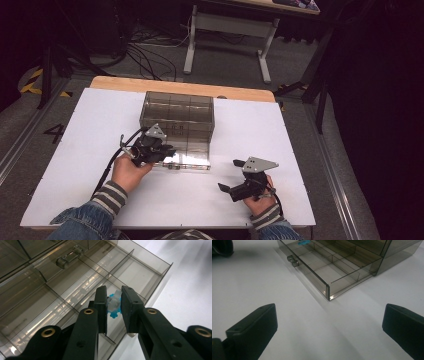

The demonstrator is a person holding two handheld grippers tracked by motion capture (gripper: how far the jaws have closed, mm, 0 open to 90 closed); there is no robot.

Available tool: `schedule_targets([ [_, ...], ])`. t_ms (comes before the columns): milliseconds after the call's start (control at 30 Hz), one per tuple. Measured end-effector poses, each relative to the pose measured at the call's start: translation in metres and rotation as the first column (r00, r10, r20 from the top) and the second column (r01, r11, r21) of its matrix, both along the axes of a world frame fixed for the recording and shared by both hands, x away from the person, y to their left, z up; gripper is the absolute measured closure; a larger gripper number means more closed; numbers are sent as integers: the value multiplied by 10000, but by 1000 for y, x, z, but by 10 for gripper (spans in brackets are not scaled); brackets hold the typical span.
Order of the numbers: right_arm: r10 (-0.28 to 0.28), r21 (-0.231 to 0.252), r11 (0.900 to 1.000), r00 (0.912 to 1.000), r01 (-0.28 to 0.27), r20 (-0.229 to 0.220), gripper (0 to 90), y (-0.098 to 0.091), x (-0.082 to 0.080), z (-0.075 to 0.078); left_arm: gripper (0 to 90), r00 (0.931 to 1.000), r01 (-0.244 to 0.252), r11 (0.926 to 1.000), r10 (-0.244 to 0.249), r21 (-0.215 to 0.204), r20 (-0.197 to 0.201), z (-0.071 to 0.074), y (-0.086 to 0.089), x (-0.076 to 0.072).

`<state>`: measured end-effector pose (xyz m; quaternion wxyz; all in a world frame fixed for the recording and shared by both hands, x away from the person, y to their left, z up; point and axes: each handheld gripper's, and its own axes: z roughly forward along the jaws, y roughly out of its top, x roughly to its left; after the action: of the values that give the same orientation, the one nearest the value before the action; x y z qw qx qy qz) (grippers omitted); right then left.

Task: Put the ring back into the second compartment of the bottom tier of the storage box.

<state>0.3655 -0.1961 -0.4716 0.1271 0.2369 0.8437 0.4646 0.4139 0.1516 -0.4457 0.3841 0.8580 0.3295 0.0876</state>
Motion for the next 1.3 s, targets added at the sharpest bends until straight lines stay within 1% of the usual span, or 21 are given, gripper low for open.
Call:
schedule_targets([
  [67, 11, 0, 10000, 10000, -11, -11, 6, 0, 0, 0, 756, 10000, 10, 10000, -10, -31, -36, -2, -1, 2],
  [100, 7, -3, 10000, 10000, -7, -11, 6, 0, 0, 0, 756, 10000, -11, 10000, 11, 21, -5, -2, -1, 2],
  [233, 5, -6, 10000, 10000, -5, -7, 6, 0, 0, 0, 756, 9999, -97, 9999, 97, -79, 65, -6, -3, 5],
  [267, 9, -7, 10000, 10000, -9, -9, 6, 0, 0, 0, 756, 9999, -128, 9999, 129, -48, 73, -6, -3, 6],
  [400, 11, -1, 10000, 10000, -11, -24, 6, 0, 0, 0, 756, 9998, -210, 9996, 209, -171, -49, -9, -3, 8],
  [533, 10, 10, 10000, 10000, -10, -37, 6, 0, 0, 0, 755, 9998, -203, 9996, 202, -202, -63, -11, -4, 9],
  [633, 21, 24, 10000, 10000, -21, -42, 6, 0, 0, 0, 755, 9998, -190, 9998, 190, -115, -31, -12, -4, 10],
  [733, 18, 16, 10000, 10000, -18, -39, 6, 0, 0, 0, 755, 9997, -224, 9997, 223, -128, -101, -13, -5, 10],
  [833, 23, 26, 10000, 10000, -23, -50, 6, 0, 0, 0, 755, 9998, -195, 9998, 194, -49, -93, -14, -6, 10],
  [900, 31, 29, 10000, 10000, -30, -50, 6, 0, 0, 0, 755, 9997, -189, 9998, 188, -24, -169, -16, -7, 11],
  [1067, 22, 27, 10000, 10000, -22, -49, 6, -1, 0, 0, 754, 9998, -120, 9999, 122, 102, -182, -18, -8, 12],
  [1100, 21, 21, 10000, 10000, -21, -45, 6, -1, 0, 0, 754, 9995, -126, 9999, 128, 73, -277, -19, -9, 12],
  [1200, 24, 22, 10000, 10000, -24, -37, 6, -1, 0, 0, 754, 9996, -110, 9997, 116, 217, -243, -21, -9, 14],
  [1267, 39, 31, 10000, 10000, -39, -29, 6, -1, 0, 0, 754, 9994, -134, 9998, 138, 131, -309, -22, -10, 14],
  [1300, 37, 32, 10000, 10000, -37, -16, 6, -1, 0, 0, 754, 9995, -116, 9997, 122, 200, -308, -23, -10, 15],
])
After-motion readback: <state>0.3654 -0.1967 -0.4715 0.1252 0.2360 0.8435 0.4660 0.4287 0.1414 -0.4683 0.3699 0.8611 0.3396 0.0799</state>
